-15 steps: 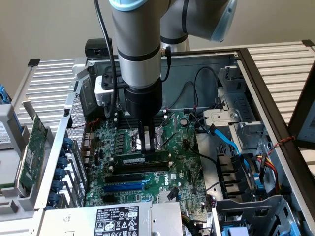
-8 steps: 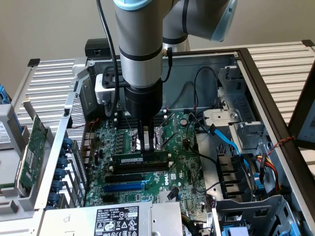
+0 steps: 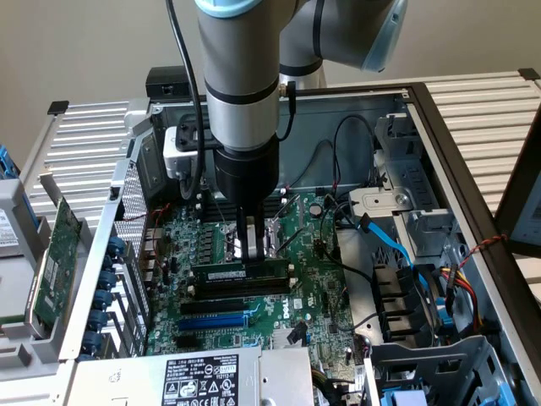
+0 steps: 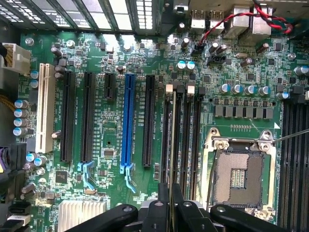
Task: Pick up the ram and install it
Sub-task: 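Insert the ram into the slot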
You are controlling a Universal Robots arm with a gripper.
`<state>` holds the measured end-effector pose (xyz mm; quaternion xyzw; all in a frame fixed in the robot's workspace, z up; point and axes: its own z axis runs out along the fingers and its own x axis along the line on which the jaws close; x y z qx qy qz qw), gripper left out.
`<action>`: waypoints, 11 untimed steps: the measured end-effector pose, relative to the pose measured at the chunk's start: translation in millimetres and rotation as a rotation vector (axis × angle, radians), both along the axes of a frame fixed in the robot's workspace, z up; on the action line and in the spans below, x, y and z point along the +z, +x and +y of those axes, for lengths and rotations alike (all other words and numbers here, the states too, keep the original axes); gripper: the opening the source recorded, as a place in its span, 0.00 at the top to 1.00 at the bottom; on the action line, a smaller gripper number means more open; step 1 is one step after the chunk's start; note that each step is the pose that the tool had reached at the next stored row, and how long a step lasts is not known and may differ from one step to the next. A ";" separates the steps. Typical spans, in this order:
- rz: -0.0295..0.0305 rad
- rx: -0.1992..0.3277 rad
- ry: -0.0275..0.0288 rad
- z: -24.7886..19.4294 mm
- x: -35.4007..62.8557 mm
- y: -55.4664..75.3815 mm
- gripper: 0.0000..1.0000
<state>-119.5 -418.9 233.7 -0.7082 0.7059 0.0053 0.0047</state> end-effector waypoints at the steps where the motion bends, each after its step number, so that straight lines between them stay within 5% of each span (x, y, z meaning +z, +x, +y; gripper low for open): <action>1: -0.0002 0.000 0.0000 0.0 -0.1 0.0 0.86; 11: -0.0023 -0.002 -0.0018 0.0 -2.1 0.0 0.86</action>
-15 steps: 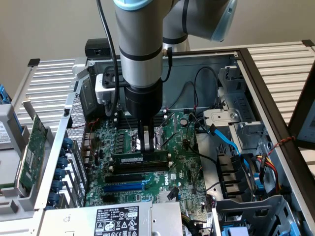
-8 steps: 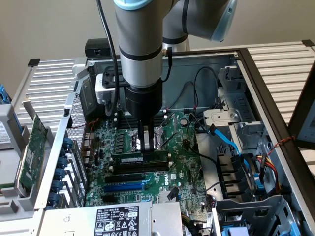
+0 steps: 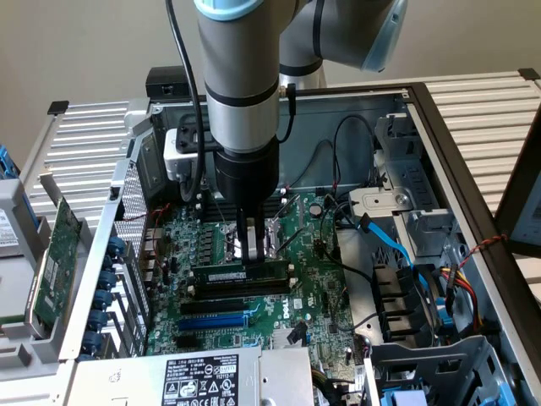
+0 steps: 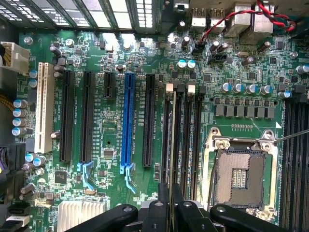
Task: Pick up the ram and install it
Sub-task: 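Insert the ram into the slot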
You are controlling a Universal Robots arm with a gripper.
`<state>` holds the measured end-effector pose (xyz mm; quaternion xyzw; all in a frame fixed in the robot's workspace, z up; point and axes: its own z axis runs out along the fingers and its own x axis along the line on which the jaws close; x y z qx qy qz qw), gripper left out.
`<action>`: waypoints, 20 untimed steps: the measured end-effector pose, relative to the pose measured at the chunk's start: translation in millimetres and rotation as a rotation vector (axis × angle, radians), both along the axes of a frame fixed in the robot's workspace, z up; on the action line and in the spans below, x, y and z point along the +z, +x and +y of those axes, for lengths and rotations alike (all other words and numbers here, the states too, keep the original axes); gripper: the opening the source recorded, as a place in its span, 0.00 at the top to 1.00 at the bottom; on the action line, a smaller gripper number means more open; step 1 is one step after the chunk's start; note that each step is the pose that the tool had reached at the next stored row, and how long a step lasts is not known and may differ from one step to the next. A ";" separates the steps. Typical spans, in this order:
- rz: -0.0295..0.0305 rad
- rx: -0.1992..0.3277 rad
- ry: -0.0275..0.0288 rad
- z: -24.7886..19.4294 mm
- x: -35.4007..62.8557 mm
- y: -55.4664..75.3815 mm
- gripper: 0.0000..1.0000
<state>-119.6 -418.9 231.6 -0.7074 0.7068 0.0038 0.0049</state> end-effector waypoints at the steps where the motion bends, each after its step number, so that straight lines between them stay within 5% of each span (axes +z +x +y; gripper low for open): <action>1: 0.0000 0.000 0.0000 0.0 -0.1 0.0 0.86; 20: -0.0009 0.000 0.0000 -0.1 -2.9 0.0 0.86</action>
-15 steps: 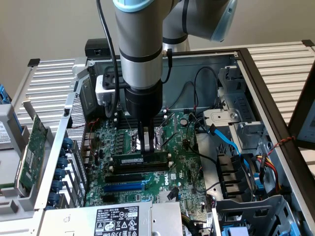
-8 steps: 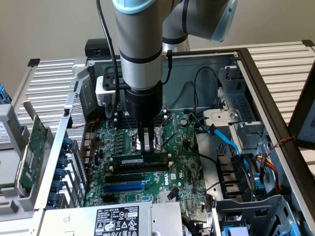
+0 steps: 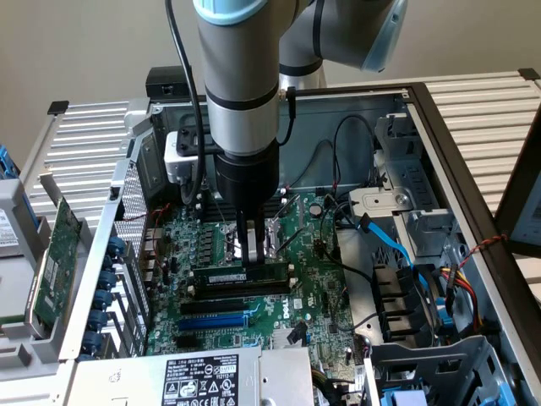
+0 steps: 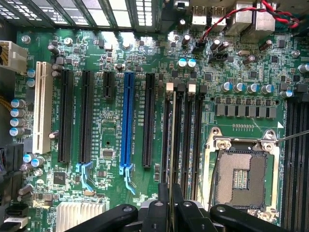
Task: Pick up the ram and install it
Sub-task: 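Insert the ram into the slot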
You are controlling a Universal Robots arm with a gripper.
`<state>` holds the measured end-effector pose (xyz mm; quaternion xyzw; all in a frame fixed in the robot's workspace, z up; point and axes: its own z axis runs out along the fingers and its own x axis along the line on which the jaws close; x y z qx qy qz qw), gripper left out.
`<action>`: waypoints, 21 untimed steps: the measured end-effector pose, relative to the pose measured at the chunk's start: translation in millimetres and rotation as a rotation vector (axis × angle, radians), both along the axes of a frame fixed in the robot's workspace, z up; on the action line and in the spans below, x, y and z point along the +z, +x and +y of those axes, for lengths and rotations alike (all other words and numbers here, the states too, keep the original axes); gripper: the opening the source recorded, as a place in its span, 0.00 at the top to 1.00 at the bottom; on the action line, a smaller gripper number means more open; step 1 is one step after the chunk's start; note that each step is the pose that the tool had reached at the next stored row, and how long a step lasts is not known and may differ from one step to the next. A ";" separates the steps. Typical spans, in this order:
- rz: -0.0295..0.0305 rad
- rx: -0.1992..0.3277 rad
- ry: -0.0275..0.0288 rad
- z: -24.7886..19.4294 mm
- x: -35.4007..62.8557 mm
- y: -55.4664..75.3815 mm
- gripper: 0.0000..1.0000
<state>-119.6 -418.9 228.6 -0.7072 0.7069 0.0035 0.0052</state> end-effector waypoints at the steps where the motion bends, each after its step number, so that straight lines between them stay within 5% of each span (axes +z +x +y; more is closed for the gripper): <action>1: 0.0000 0.000 0.0001 0.0 -0.1 0.0 0.86; 21: -0.0001 0.000 0.0000 -0.6 -0.9 0.0 0.86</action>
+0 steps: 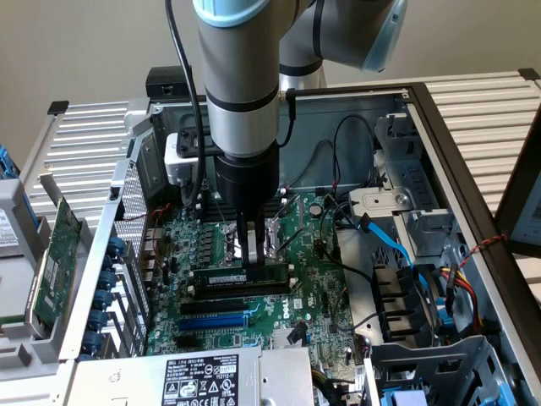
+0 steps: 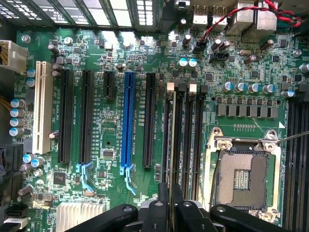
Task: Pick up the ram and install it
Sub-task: 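Insert the ram into the slot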
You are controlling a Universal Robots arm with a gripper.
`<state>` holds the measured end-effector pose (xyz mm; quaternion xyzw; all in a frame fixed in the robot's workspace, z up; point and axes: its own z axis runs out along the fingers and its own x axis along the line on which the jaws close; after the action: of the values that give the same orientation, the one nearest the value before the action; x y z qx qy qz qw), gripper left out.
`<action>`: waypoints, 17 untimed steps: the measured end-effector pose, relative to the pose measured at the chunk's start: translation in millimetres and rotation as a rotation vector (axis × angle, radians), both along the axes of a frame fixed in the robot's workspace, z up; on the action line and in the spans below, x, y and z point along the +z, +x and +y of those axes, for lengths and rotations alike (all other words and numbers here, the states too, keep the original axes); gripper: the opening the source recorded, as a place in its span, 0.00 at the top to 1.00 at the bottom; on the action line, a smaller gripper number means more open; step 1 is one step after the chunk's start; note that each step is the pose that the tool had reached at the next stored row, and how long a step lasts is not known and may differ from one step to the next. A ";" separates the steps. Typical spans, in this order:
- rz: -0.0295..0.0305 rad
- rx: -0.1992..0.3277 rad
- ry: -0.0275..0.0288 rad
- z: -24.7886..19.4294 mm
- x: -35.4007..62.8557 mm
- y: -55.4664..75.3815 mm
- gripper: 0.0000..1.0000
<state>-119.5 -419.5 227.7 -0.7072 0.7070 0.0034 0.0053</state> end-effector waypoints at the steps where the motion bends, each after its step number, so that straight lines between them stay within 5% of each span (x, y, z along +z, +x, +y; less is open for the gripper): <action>1: 0.0001 0.000 -0.0001 -0.1 0.0 0.0 0.86; 17: -0.0022 -0.005 -0.0005 -0.7 -0.2 0.0 0.86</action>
<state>-119.6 -420.2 227.5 -0.7056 0.7086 0.0025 0.0059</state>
